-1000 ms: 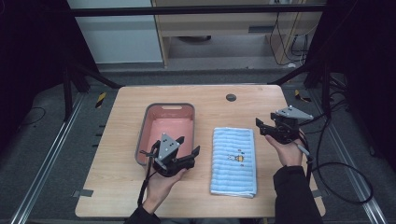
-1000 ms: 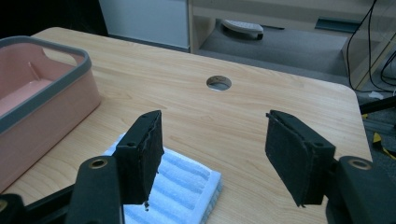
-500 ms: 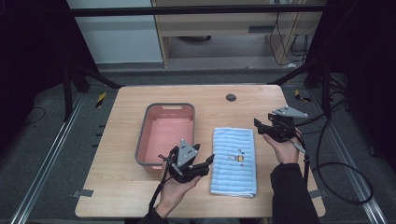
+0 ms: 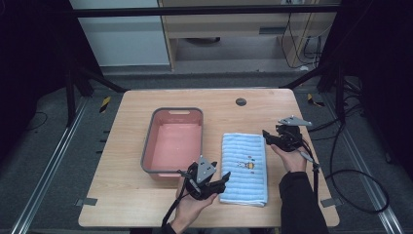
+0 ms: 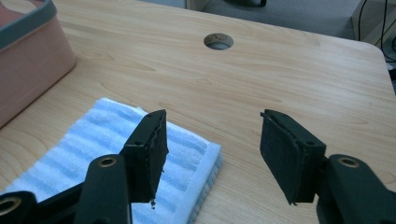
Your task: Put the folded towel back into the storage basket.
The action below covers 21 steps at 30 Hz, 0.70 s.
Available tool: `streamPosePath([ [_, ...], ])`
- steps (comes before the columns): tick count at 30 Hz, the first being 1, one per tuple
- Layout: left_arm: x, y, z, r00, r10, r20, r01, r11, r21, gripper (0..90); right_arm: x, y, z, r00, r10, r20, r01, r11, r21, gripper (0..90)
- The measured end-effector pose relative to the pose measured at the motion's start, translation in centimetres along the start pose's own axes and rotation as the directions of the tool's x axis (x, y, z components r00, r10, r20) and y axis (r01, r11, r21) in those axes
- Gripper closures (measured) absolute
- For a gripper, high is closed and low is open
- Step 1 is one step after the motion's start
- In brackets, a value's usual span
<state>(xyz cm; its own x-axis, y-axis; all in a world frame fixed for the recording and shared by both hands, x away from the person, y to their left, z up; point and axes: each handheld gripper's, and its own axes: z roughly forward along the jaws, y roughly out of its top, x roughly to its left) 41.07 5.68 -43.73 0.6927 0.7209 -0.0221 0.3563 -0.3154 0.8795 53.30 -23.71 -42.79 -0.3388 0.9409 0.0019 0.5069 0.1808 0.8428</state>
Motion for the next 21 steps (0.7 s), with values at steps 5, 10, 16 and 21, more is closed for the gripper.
streamPosePath([
  [5, -0.4, -0.9, 0.6, 0.9998, 0.016, -0.010, -0.016, 0.9995, 0.029, 43.4, 0.1, -0.4, 0.5, 1.0000, -0.009, -0.001, 0.009, 0.9999, 0.014, 42.8],
  [10, -0.7, -1.7, 1.2, 0.9997, 0.026, -0.003, -0.026, 0.9984, 0.050, 44.6, 0.1, -0.8, 1.0, 0.9999, -0.009, -0.007, 0.009, 0.9996, 0.025, 44.3],
  [16, -1.0, -2.5, 1.8, 0.9999, 0.017, -0.003, -0.016, 0.9963, 0.084, 46.8, 0.1, -1.5, 1.7, 0.9999, -0.004, -0.012, 0.004, 0.9987, 0.050, 46.1],
  [21, -1.0, -3.1, 2.3, 0.9998, 0.018, -0.005, -0.018, 0.9935, 0.113, 49.5, 0.3, -2.4, 2.6, 0.9998, -0.014, -0.013, 0.015, 0.9966, 0.081, 49.0],
])
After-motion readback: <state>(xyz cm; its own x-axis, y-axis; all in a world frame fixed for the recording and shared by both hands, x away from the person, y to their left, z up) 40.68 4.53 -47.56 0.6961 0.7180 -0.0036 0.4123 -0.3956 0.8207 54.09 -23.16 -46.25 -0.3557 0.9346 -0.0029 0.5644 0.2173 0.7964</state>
